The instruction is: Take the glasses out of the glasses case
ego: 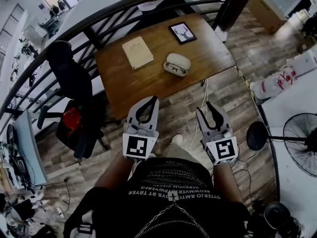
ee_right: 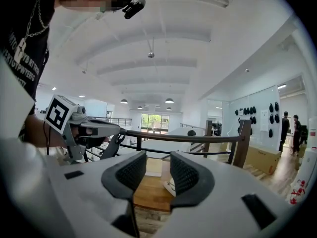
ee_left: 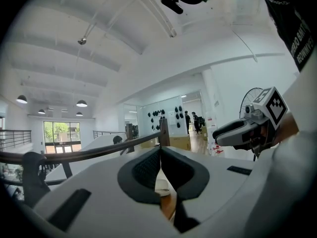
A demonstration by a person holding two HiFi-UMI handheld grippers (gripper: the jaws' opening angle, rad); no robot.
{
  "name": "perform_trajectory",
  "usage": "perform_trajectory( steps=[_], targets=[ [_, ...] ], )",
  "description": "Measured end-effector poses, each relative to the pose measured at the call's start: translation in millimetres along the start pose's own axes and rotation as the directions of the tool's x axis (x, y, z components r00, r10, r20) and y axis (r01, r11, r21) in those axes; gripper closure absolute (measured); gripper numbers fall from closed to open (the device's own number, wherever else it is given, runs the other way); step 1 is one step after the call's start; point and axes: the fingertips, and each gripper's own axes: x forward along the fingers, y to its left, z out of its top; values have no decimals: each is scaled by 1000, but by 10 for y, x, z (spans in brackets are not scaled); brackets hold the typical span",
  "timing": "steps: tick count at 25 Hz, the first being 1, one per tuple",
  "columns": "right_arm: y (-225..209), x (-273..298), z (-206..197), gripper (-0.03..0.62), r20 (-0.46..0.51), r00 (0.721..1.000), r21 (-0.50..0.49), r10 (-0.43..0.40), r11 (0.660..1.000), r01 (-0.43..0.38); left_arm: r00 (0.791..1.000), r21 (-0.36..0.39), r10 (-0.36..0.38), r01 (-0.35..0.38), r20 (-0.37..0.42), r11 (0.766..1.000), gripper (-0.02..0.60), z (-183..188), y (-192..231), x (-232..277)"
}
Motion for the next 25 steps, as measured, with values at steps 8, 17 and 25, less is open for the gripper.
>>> perform_trajectory(
  steps=[8,17,25],
  targets=[
    [-279,152,79,450,35,998,-19,61,998,-61,998,6,57,-57,3,998,553,106,-13,218],
    [-392,260,186,450,82,990,-33,118,993,-115,995,37,102,-102,-19,994,553,189,-66,257],
    [-433,474,174,450,86,986,-23,143,990,-141,986,48,160,-158,-55,986,552,77,120,173]
  ],
)
